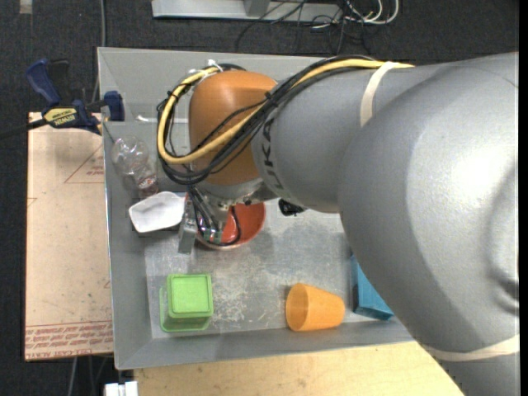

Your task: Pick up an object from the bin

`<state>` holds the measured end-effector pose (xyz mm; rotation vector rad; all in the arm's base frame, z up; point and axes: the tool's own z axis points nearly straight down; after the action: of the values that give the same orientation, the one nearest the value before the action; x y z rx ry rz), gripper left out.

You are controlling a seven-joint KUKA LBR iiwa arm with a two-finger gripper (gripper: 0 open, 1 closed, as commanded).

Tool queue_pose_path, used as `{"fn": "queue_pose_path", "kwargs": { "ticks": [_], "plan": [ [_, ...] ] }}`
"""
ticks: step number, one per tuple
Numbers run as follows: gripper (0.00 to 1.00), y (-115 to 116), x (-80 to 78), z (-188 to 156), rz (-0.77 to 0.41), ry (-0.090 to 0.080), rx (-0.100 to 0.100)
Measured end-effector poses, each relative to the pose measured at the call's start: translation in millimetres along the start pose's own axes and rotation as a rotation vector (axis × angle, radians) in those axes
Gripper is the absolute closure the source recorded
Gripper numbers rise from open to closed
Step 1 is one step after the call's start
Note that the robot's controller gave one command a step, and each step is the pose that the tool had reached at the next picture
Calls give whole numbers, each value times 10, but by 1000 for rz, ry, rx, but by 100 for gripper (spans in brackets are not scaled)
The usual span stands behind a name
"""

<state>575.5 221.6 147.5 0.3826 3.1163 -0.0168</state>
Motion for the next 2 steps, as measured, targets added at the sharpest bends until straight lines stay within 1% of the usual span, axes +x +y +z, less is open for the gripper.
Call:
{"fn": "queue_pose_path", "kwargs": {
  "ticks": [1, 2],
  "plan": [
    [0, 5, 5, 1, -1, 1, 0],
    [0, -11, -161, 687, -196, 1, 0]
  ]
}}
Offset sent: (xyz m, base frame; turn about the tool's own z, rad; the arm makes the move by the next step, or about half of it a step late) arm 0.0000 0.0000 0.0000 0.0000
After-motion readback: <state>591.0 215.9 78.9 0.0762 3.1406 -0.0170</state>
